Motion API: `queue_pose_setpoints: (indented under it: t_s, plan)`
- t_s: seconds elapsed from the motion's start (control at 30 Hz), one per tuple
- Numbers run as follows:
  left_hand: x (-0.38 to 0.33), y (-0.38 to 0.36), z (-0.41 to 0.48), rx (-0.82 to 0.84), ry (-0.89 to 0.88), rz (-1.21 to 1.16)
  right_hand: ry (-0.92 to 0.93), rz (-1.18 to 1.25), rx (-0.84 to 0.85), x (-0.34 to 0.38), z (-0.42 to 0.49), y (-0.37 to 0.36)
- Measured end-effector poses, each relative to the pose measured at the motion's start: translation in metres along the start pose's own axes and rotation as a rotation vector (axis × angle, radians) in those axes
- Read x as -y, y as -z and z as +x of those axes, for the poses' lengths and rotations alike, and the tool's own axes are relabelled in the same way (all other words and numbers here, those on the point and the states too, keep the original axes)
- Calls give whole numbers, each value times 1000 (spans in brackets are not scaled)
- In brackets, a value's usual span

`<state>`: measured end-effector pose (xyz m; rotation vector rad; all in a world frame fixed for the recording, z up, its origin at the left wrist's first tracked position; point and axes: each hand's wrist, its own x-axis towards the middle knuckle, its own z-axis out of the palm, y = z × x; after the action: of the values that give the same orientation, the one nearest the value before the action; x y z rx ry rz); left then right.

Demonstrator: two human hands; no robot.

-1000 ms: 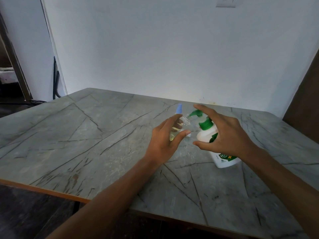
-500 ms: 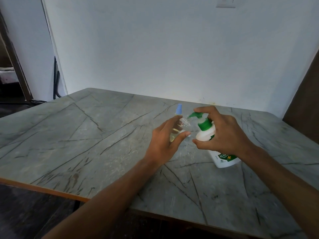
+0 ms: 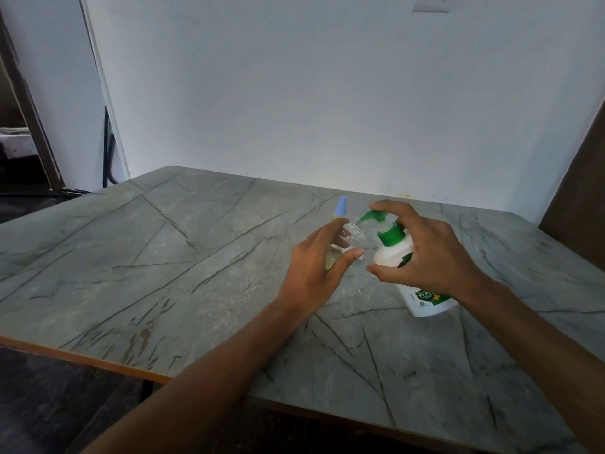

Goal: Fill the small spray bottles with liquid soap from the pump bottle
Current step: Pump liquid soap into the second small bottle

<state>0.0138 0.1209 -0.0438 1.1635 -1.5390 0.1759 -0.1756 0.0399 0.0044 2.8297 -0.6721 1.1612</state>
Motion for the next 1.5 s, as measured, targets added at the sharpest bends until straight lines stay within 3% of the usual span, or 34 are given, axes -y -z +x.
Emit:
queue_pose_setpoints:
  t_s: [0.77,1.5]
  plan:
    - [5,-1,0,-24,13,25,-25,13,52,-1,5,-4]
    - [-1,-1,0,-16,5,57,37,-69,-13,0,-3,-1]
